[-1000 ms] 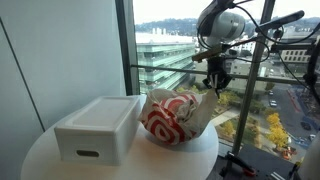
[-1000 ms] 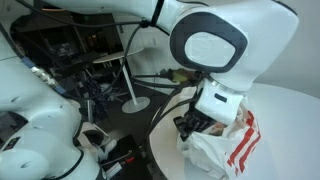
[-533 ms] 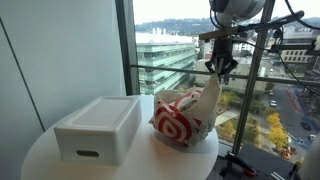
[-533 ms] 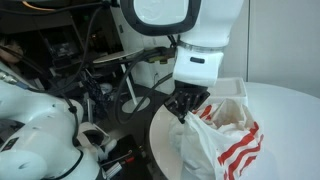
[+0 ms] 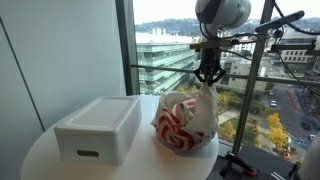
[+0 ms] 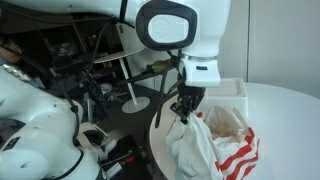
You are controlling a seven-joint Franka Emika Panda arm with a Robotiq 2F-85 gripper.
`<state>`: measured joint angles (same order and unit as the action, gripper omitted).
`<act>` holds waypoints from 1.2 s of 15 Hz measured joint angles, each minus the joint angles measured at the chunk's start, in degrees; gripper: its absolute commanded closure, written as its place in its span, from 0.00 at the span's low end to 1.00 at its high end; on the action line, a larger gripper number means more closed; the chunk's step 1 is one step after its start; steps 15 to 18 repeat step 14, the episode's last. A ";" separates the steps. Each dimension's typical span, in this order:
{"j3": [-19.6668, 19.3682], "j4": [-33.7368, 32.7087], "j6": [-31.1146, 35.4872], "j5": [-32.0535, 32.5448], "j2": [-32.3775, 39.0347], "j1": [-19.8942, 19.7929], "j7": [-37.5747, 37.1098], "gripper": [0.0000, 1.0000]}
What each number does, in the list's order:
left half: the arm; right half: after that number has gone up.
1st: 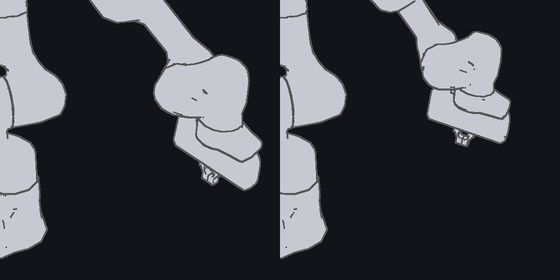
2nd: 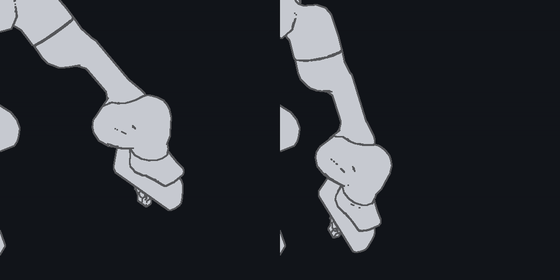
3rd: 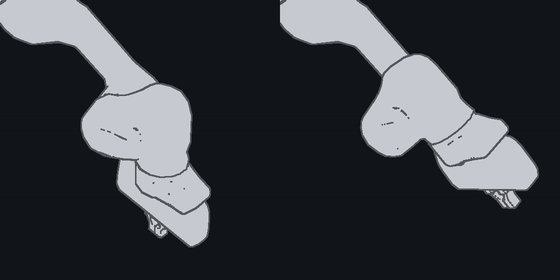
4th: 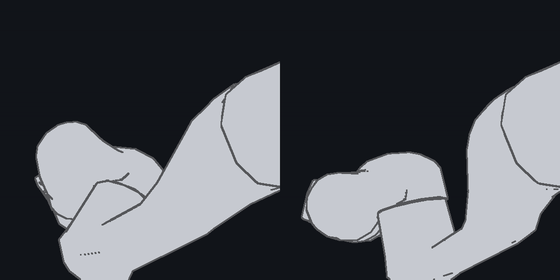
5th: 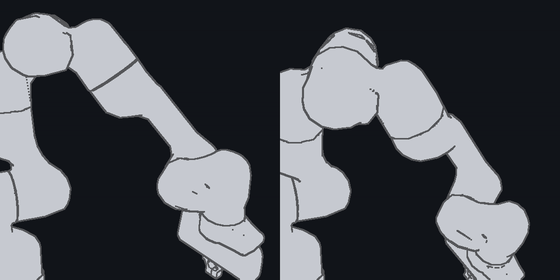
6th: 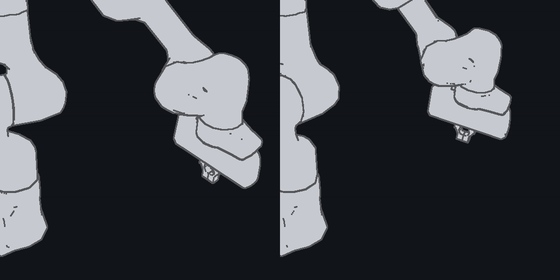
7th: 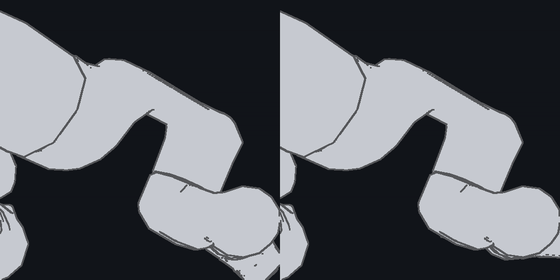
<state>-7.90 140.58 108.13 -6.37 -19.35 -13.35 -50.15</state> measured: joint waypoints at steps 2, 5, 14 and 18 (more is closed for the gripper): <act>0.13 0.04 1.61 -0.16 2.41 0.46 2.11 0.59; 0.17 0.47 3.35 -0.14 2.60 0.57 4.01 0.34; 3.84 5.22 4.41 1.85 -8.25 0.48 1.73 0.00; 3.84 5.22 4.41 1.85 -8.25 0.48 1.73 0.00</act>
